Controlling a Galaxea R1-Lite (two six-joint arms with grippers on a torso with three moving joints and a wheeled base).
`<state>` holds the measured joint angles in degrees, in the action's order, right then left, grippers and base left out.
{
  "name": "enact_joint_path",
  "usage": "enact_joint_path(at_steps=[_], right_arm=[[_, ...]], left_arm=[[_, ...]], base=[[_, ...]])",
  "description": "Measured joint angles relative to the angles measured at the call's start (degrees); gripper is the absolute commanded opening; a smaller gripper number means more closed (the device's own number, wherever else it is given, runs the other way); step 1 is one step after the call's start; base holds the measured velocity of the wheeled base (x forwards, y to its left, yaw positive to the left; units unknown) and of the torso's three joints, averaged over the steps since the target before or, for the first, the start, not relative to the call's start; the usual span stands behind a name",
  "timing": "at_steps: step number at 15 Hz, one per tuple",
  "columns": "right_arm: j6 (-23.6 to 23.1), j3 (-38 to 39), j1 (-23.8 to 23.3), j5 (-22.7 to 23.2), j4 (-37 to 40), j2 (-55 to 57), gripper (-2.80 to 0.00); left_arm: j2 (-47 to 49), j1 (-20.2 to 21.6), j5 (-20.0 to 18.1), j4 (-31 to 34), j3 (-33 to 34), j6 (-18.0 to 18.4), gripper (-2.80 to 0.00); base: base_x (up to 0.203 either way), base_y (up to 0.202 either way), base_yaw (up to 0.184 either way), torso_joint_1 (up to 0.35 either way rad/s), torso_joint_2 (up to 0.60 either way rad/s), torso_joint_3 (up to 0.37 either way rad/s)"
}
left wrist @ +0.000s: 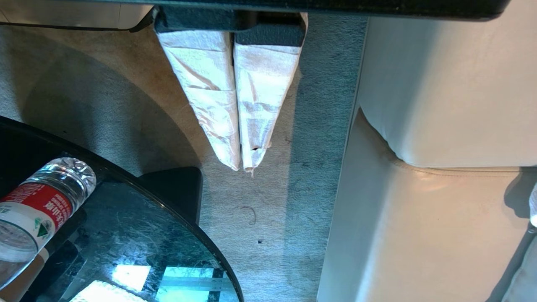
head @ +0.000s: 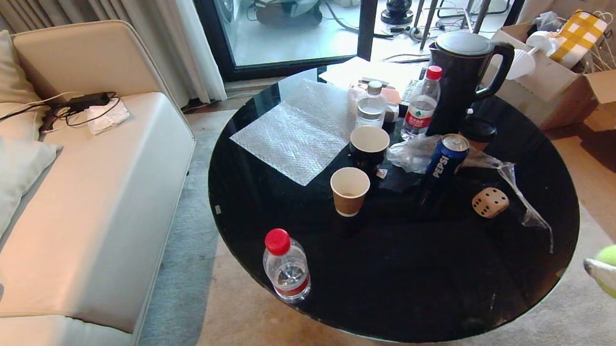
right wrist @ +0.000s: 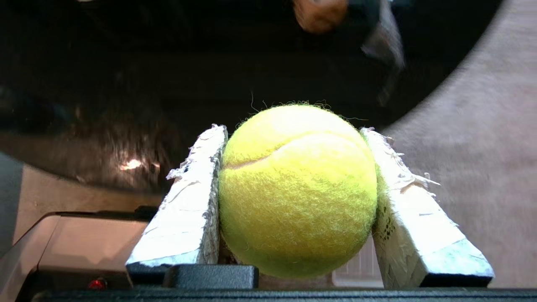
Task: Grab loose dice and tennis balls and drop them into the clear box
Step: Put the ball in the box
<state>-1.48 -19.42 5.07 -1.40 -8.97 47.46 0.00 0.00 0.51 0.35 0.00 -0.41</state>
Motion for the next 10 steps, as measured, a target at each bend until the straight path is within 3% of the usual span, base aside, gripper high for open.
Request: enact_joint_path(at_steps=[6, 10], right_arm=[[1.3, 7.7, -4.1, 1.6, 23.1, -34.1, -2.8], [0.8, 14.9, -5.1, 0.5, 18.1, -45.0, -2.8]], left_arm=[[0.0, 0.0, 0.0, 0.0, 0.0, 0.0, -2.8], [0.0, 0.0, 0.0, 0.0, 0.0, 0.0, -2.8]], base=[[0.0, 0.0, 0.0, 0.0, 0.0, 0.0], [0.0, 0.0, 0.0, 0.0, 0.0, 0.0]])
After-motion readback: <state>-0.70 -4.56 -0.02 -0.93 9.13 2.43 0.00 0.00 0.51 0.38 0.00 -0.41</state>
